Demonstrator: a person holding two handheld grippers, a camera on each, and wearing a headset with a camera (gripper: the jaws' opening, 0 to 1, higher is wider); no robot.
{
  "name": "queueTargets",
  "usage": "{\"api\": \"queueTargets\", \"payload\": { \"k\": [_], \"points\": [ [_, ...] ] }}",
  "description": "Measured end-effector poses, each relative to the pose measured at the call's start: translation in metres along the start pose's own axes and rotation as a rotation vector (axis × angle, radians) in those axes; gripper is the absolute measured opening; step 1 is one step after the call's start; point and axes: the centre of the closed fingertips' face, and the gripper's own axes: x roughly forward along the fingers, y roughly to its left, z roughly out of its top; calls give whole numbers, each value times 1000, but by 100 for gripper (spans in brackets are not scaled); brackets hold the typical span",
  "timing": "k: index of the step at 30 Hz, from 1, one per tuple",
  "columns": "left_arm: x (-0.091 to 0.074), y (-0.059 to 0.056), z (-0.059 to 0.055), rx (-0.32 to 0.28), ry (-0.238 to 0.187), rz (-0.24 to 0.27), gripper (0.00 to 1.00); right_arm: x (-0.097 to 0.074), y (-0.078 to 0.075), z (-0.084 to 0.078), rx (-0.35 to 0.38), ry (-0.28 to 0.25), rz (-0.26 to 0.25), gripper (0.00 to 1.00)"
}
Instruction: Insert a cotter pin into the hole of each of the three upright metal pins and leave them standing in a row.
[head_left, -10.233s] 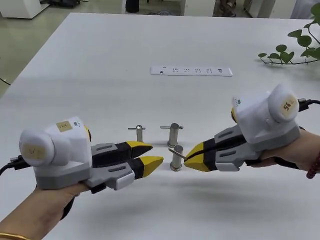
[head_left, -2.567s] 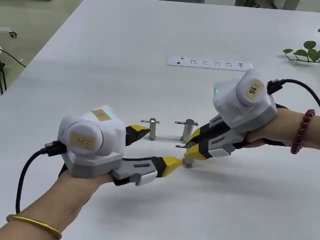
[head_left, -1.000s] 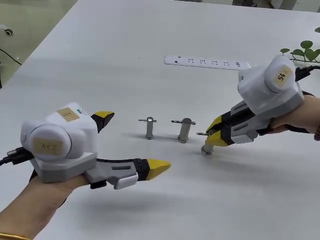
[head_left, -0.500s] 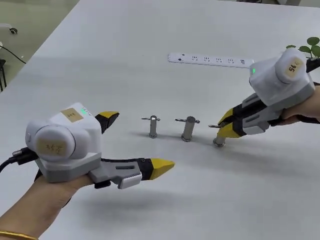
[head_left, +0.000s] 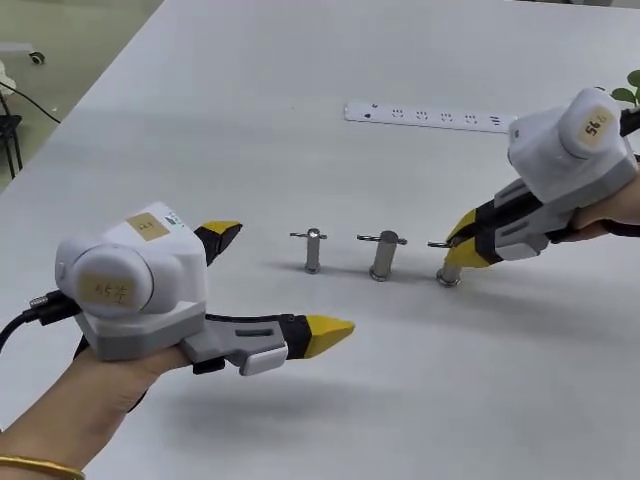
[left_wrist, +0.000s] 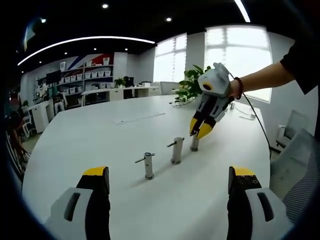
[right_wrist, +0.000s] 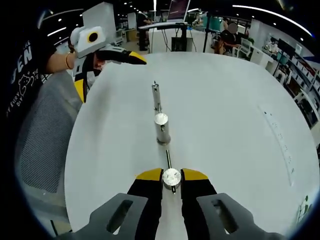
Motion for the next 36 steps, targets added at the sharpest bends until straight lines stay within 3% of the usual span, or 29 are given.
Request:
{"api": "queueTargets", "payload": {
  "k": [13, 22, 25, 36],
  "points": [
    [2, -2, -5, -4, 17, -8, 99, 0, -5, -5, -24, 21, 12, 9],
    [3, -3, -5, 0, 25, -6, 99, 3, -3, -8, -54, 52, -13, 10],
    [3, -2, -4, -1, 25, 1, 99, -1, -5, -2, -12, 20, -55, 12],
    [3, 5, 2, -32, 22, 36, 97, -22, -4, 17, 188, -131, -223, 38]
  ]
}}
